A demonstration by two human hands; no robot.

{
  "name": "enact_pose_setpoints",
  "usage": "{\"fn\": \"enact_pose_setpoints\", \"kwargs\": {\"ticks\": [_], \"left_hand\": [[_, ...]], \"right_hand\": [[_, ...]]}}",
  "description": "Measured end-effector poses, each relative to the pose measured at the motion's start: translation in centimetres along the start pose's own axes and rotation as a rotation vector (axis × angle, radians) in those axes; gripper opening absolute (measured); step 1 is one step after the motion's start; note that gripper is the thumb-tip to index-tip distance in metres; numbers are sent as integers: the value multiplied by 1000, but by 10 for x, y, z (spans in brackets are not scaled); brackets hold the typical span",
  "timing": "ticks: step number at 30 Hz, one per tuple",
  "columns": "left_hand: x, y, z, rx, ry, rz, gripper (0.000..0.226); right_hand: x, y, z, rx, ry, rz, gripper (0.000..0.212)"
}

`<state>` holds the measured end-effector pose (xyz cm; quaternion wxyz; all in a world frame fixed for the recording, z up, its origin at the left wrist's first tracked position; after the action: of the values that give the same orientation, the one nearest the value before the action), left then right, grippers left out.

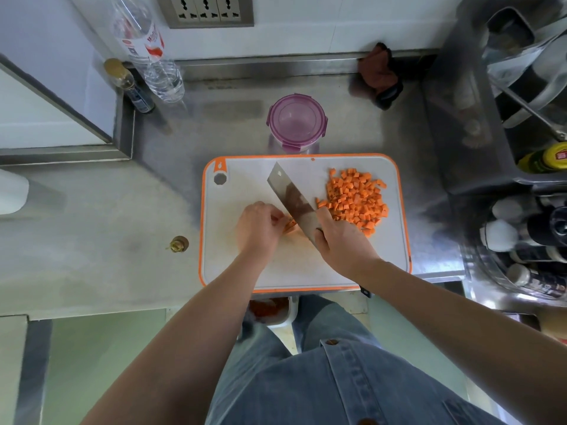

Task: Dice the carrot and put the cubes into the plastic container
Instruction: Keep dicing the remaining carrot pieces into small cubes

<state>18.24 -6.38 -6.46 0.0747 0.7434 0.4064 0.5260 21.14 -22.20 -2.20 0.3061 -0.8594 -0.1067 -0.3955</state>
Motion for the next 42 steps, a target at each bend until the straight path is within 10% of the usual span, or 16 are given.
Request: {"fn": "enact_pose_setpoints", "kwargs": {"ticks": [42], "left_hand": [[-7, -3, -31, -88, 56, 124, 29]], "right_hand": [[-5, -24, 13, 30, -28, -55, 10]]}}
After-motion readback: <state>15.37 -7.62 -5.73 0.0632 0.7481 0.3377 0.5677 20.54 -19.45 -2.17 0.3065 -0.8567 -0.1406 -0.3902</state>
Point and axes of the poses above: each hand's wrist, its own z-axis towards the middle knuckle, its own x-axis out of the back of the hand, y = z × x, the point moved 6 cm from there along z, towards the middle knuckle, and after that the axes turned 11 degrees about -y, right-handed, at the moved point
